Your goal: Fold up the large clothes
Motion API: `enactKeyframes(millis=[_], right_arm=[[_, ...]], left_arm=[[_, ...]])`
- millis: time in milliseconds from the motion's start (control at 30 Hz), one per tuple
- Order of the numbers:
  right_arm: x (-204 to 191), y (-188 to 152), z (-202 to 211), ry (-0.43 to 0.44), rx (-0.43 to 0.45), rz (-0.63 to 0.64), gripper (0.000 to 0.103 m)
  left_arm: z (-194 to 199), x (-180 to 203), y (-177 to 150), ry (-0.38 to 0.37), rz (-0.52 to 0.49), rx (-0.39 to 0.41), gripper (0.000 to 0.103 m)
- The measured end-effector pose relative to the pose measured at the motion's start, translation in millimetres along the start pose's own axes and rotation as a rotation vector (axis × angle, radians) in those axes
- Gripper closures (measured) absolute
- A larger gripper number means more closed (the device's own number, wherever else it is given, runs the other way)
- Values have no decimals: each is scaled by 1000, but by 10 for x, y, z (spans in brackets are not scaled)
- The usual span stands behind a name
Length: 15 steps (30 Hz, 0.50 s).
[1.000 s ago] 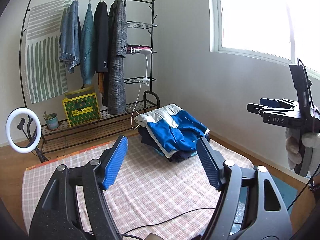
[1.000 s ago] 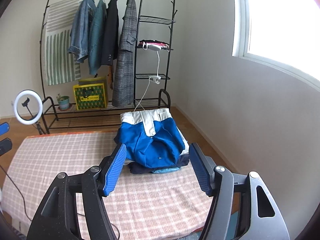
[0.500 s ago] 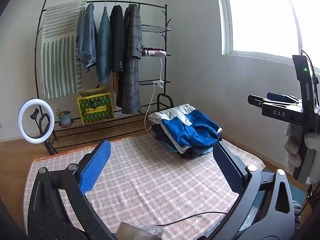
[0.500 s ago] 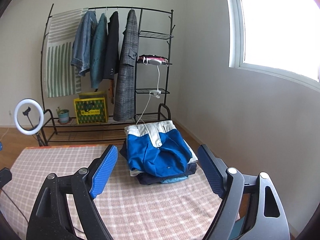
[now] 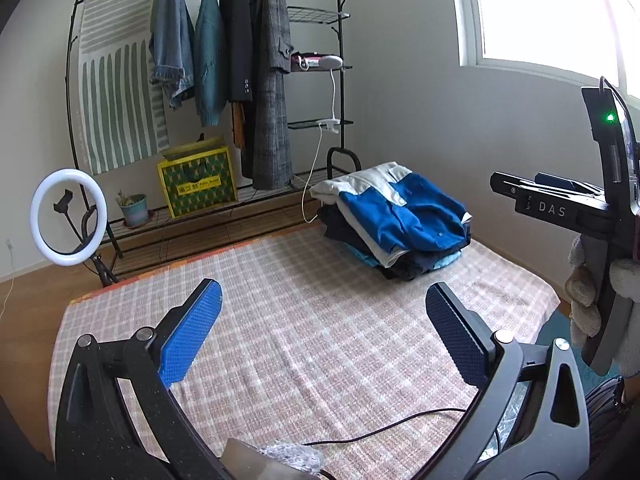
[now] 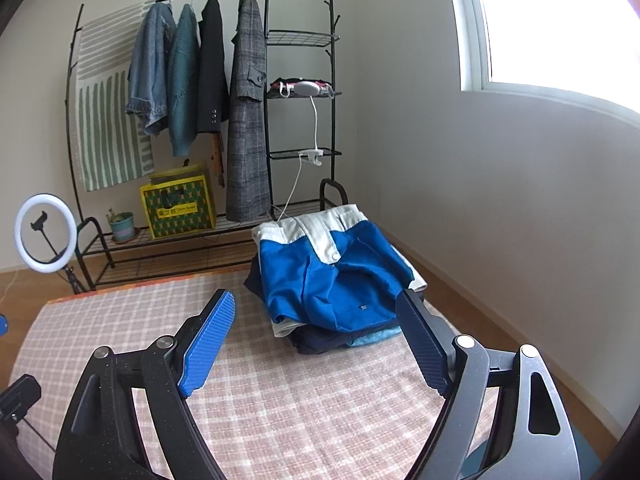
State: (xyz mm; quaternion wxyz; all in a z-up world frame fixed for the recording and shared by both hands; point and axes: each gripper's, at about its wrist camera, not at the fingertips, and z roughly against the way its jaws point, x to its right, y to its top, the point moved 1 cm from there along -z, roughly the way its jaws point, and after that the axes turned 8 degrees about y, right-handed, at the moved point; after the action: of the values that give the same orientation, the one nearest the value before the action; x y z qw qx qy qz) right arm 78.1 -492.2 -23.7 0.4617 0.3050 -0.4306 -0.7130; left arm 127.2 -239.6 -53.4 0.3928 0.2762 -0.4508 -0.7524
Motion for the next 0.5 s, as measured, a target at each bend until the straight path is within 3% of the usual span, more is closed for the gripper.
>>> enactKeyframes(millis=[500], right_arm=[[-58,-180,-205,27,-49,25,20]], left_arm=[[-168,33,-134,-5,0,-58,0]])
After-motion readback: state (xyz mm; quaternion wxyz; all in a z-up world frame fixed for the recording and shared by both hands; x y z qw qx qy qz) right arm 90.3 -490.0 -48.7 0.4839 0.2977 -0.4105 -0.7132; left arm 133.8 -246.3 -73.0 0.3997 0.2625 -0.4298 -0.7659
